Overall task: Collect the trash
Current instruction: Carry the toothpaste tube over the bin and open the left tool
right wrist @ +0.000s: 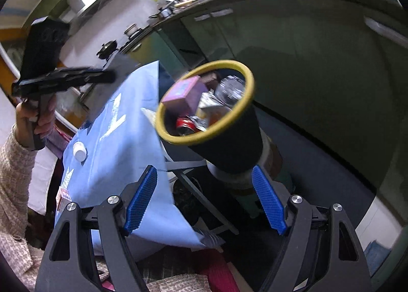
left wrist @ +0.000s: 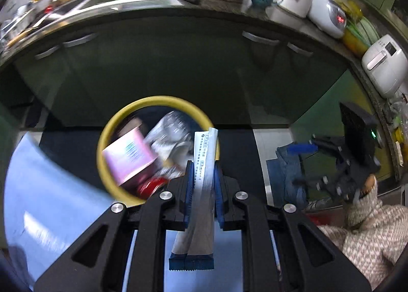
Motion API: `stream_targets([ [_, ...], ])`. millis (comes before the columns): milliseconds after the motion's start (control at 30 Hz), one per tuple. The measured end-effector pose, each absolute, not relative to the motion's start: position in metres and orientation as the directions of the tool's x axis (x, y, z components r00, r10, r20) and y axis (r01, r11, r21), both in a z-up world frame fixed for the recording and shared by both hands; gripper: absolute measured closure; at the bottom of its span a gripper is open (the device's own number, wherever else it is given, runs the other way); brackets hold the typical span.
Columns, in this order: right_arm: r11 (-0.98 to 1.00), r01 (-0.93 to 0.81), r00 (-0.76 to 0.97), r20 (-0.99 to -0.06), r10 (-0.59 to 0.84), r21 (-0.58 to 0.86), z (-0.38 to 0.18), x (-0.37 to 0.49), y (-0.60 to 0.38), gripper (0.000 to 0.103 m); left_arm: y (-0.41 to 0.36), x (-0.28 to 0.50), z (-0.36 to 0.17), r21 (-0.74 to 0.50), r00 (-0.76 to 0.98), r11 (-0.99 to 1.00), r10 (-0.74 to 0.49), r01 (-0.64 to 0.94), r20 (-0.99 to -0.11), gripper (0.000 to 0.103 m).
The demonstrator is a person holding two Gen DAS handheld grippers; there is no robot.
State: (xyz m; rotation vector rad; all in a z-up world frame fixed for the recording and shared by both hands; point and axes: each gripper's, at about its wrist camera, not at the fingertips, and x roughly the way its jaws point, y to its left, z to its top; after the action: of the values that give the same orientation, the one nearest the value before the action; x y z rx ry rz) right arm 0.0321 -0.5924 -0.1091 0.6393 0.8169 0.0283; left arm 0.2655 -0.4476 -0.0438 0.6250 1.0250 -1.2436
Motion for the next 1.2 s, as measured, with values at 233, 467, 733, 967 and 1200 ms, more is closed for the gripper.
stream_targets([
  [233, 0.757, 0.242, 0.701, -0.649, 0.297, 0.607, -0.137, 0.015, -0.613, 0.027, -0.525, 0.269, -0.108, -0.110, 0.004, 0.249, -0.417, 0.962, -0.909, 0.088],
  [467, 0.738, 0.249, 0.695, -0.646, 0.315, 0.628, -0.147, 0.018, -0.620, 0.027, -0.543, 0.282, -0.146, -0.065, 0.042, 0.300, -0.339, 0.952, -0.940, 0.077],
  [733, 0.759, 0.217, 0.708, -0.635, 0.310, 0.613, -0.128, 0.017, -0.608, 0.026, -0.500, 0.269, -0.086, -0.034, 0.090, 0.296, -0.397, 0.955, -0.913, 0.064],
  [967, 0.798, 0.152, 0.699, -0.634, 0.331, 0.584, -0.107, 0.027, -0.579, 0.023, -0.367, 0.229, 0.024, -0.033, 0.202, 0.367, -0.583, 0.930, -0.787, 0.044],
  [1200, 0.859, -0.156, 0.614, -0.634, 0.471, 0.488, -0.055, 0.069, -0.476, 0.020, -0.166, 0.196, 0.069, -0.096, 0.480, 0.660, -0.631, 0.745, -0.610, 0.036],
])
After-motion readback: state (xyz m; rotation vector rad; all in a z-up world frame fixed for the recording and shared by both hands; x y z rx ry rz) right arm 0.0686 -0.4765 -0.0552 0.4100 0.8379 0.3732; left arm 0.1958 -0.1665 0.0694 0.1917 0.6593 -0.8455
